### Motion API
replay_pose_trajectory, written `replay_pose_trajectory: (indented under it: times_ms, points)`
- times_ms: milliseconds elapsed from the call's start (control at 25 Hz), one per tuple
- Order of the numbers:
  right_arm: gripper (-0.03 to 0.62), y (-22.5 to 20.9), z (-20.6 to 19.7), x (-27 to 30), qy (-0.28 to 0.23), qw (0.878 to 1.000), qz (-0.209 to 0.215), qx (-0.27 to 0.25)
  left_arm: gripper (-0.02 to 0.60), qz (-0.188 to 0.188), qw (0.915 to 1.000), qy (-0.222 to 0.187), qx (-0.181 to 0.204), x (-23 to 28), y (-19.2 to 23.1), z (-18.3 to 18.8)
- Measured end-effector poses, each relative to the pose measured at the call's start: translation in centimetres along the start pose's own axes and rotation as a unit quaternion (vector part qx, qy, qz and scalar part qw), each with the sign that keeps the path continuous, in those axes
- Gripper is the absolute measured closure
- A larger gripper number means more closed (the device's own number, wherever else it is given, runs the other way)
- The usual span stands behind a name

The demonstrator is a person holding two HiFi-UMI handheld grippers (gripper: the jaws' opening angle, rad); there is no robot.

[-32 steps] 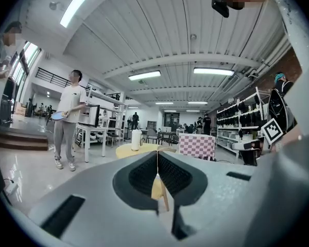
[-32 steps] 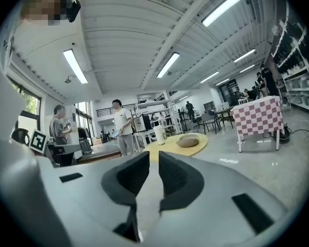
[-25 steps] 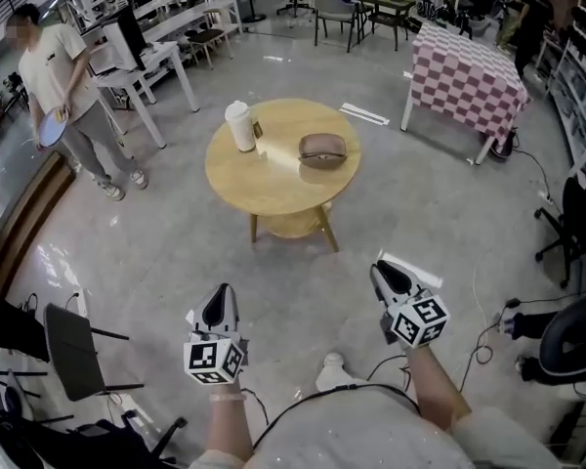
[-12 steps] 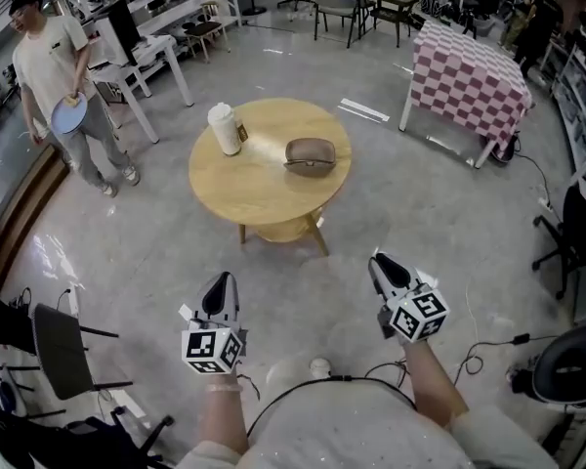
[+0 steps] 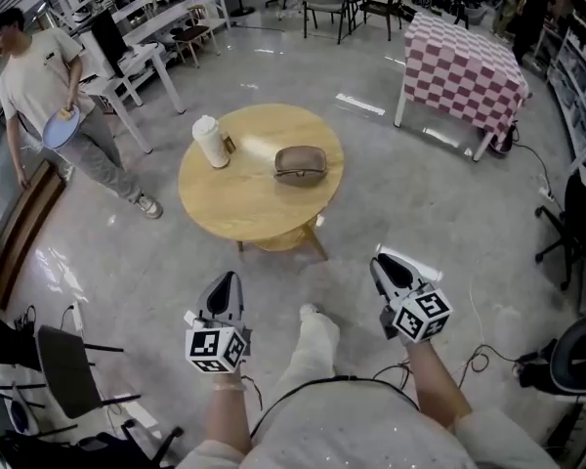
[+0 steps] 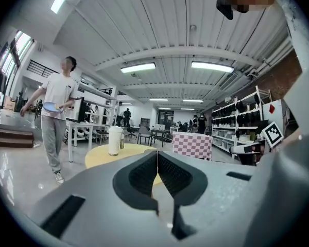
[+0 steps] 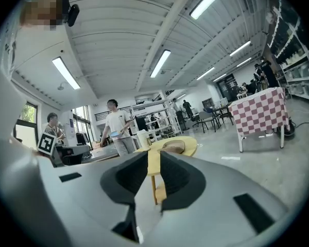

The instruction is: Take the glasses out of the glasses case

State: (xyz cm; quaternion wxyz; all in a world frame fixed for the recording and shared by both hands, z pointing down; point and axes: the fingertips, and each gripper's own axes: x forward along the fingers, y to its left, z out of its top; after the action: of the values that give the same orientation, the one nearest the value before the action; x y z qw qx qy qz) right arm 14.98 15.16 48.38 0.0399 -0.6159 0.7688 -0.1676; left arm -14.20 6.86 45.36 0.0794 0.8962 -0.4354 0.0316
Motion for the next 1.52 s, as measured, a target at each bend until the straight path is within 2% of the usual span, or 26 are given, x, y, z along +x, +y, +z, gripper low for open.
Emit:
replay_pose_trajectory:
  times_ms: [400, 680, 1240, 1520]
  points:
    - [0.508, -3.9, 1.6, 6.7, 0.013, 1.0, 0.012, 0.004, 0.575, -0.023, 0.9997, 0.006, -0.001, 9.8, 1.5, 0.9]
    - [0.507, -5.4, 2.2, 12.5, 0.045, 0.998, 0.032, 0.005, 0.575, -0.021, 0.9996, 0.015, -0.009, 15.0, 3.9, 1.5]
    - [0.505, -6.8, 1.5, 22.3, 0.102, 0.992, 0.072, 0.007, 0.575, -0.005, 0.9991, 0.034, -0.025, 21.8, 8.9, 0.1]
    - [0.505, -6.6, 1.9, 25.7, 0.11, 0.989, 0.095, 0.0, 0.575, 0.002, 0.9986, 0.032, -0.043, 23.8, 10.4, 0.0]
